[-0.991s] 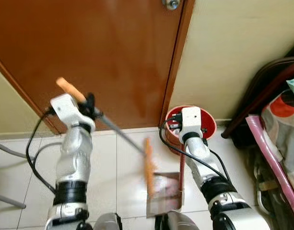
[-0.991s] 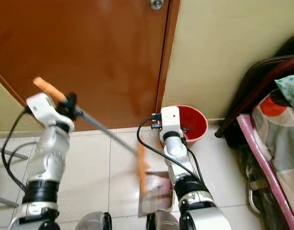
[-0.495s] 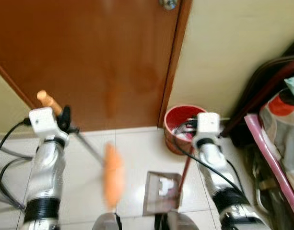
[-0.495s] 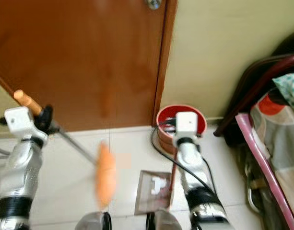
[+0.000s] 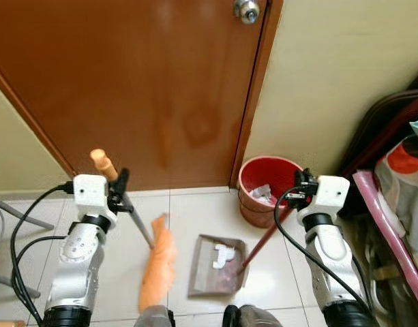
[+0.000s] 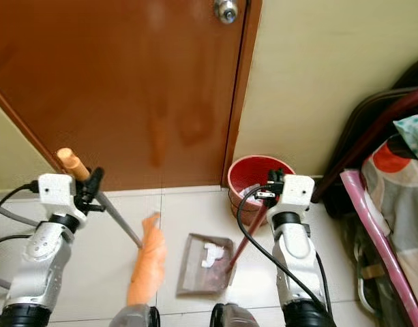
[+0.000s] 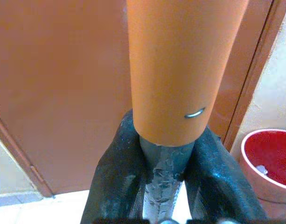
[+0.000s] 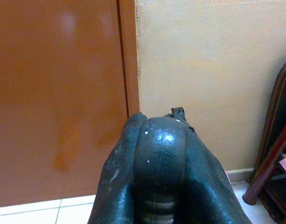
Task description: Sweep floor
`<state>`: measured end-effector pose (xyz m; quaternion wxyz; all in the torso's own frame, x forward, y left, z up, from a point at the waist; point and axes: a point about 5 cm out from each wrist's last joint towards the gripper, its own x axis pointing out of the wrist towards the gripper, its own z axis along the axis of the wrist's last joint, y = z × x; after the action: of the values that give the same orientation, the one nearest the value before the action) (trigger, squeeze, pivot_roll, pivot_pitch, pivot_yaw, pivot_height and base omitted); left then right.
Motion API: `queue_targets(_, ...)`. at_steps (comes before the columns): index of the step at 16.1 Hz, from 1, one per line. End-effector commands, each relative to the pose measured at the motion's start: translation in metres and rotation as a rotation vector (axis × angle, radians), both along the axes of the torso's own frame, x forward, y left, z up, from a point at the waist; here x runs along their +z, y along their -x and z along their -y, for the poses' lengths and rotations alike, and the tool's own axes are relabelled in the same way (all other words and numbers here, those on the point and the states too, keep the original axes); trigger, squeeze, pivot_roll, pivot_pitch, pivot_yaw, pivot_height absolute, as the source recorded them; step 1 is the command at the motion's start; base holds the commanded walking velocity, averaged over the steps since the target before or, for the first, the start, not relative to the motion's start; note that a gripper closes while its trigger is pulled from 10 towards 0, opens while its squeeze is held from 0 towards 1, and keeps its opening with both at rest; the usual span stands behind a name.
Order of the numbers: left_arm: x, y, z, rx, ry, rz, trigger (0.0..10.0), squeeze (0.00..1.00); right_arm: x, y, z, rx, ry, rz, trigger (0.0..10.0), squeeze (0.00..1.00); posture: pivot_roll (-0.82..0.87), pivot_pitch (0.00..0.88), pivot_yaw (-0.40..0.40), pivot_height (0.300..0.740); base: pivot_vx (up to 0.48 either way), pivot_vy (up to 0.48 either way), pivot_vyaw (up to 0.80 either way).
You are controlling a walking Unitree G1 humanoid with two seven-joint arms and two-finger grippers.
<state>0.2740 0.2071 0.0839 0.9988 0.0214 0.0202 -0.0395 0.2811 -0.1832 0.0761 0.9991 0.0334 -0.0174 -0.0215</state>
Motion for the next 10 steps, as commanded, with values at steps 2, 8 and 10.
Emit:
queue_targets(2, -0.0012, 0.0006, 0.0012, -0.02, -0.014, -0.006, 10.0, 0.0, 0.0075, 0.0009, 0.0052, -0.006, 0.002, 0.023, 10.0, 0.0, 0.02, 0.016, 0.0, 0.74, 0.0, -0.351, 0.0)
queue_targets(8, -0.002, -0.0038, 0.0071, -0.036, -0.008, -0.003, 10.0, 0.0, 0.0066, 0.0008, 0.0049, 0.004, -0.002, 0.003, 10.0, 0.0, 0.0, 0.008, -0.004, 0.74, 0.0, -0.407, 0.0)
queue_targets(10, -0.0026, -0.0045, 0.0082, -0.038, -0.007, -0.004, 10.0, 0.0, 0.007, 0.0, 0.0047, 0.01, 0.001, 0.0, 10.0, 0.0, 0.0, 0.008, -0.004, 0.74, 0.0, -0.416, 0.0)
